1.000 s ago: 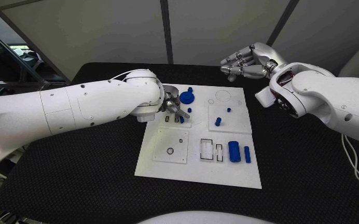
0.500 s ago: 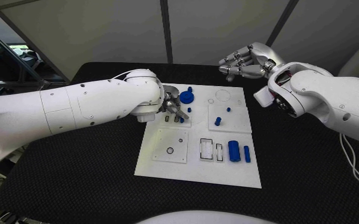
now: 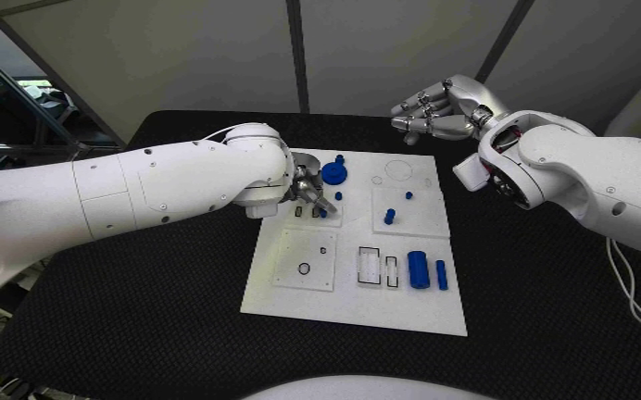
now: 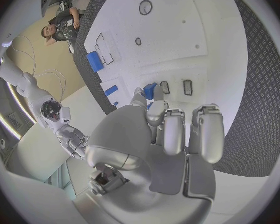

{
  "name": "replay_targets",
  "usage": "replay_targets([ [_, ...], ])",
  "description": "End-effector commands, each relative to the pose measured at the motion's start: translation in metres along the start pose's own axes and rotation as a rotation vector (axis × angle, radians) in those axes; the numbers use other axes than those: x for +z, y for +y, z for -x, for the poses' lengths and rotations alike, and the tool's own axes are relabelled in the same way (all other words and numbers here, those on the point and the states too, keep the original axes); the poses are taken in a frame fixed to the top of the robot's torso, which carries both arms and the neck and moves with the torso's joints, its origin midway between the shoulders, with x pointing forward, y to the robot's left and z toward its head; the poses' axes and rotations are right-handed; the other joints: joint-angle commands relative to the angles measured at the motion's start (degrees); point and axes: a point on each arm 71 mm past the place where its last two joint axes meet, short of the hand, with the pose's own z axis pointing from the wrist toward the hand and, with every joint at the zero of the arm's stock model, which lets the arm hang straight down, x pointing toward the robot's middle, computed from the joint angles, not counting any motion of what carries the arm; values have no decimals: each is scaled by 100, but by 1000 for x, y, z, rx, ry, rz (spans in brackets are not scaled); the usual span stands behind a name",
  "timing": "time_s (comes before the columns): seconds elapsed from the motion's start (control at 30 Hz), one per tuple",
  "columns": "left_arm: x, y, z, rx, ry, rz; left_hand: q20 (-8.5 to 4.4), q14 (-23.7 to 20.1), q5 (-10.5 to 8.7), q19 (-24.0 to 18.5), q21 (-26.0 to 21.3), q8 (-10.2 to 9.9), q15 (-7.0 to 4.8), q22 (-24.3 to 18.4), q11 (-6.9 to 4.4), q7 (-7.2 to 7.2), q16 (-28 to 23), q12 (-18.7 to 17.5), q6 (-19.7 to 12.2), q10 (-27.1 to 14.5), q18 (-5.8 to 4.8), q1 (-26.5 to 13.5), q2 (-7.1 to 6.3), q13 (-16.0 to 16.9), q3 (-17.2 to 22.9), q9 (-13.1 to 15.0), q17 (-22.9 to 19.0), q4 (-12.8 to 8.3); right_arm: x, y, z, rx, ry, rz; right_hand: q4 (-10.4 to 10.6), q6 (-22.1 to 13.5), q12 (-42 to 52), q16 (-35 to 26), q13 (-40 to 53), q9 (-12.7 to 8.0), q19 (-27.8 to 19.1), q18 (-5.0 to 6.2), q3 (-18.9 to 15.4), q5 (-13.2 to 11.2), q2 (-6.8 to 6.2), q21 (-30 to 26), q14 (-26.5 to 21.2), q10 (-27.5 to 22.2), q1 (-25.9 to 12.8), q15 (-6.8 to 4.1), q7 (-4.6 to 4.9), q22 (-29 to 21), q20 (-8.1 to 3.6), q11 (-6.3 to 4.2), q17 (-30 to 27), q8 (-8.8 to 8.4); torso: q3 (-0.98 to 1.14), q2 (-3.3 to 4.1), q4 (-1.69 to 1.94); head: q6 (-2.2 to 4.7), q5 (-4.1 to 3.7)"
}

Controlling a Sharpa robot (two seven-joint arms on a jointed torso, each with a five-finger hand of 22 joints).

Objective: Assemble the parts on the task board

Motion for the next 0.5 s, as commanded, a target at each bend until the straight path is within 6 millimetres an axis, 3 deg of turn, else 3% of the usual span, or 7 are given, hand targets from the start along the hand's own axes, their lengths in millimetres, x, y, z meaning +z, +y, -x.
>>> replay_targets([
  [0.03,0,0,0,-10,9,-6,-57,360,9,128,10,-59,-62,347,-57,-16,-38,-62,-92,-29,-25,266,102,-25,300,-9,704,-133,1,1,1,-3,0,7,19,2,-19,-40,-14,3,31,16,49,44,-46,-30,30,-22,15,23,28,-11,11,29,10,3,-1,3,0,0,2],
  [0.13,0,1,0,-13,9,-8,-74,361,48,127,8,-153,-59,354,-50,13,-43,-133,-120,-79,-25,333,30,-61,770,-32,708,-198,1,1,1,-3,3,4,41,-11,-21,-57,-20,0,27,14,58,62,-60,-40,26,-32,-2,30,35,-15,15,36,13,-3,-2,0,1,-3,8],
  [0.23,0,1,-1,-21,15,-10,-67,364,378,124,-1,-218,-36,359,-32,34,-49,-190,-84,-89,-21,119,-338,-94,1600,-20,715,-173,1,1,0,-3,6,1,56,-17,-21,-67,-23,0,24,13,63,73,-68,-47,25,-36,-15,33,38,-18,17,40,15,-5,-3,2,-1,1,7],
  [0.27,-1,2,-1,-23,16,-10,-41,365,419,126,-2,-239,-62,367,-44,66,-53,-210,-98,-91,-26,6,-588,-106,2019,-3,717,-195,1,0,0,-3,7,1,57,-17,-21,-67,-23,0,24,13,64,74,-68,-47,25,-37,-16,34,38,-18,18,40,15,-5,-1,0,1,-6,9],
  [0.3,-1,2,-1,-25,18,-10,-47,366,461,124,-5,-236,-35,365,-44,29,-53,-226,-91,-94,-24,-29,-643,-120,2259,12,719,-213,1,0,0,-3,8,0,64,-19,-21,-72,-25,0,23,13,67,82,-72,-50,24,-39,-21,35,39,-19,19,41,16,-6,-2,-2,2,-9,11],
  [0.33,-1,2,-1,-27,20,-10,-62,367,506,126,-7,-214,3,375,-44,89,-56,-243,-61,-83,-19,-307,-908,-129,2910,65,723,-187,1,0,0,-3,9,-1,64,-19,-21,-72,-25,0,23,13,67,82,-72,-50,24,-39,-21,35,39,-19,19,41,16,-6,-2,-1,2,-9,11],
  [0.5,-1,5,0,-38,18,-7,-37,372,600,128,-20,-74,9,389,-16,54,-64,-266,-91,-46,-20,-921,-1366,-150,4344,287,734,-482,2,0,-1,-3,16,-3,95,-32,-21,-94,-32,-1,20,12,80,121,-97,-65,21,-49,-46,41,44,-26,25,47,21,-10,-1,-4,2,-11,19],
])
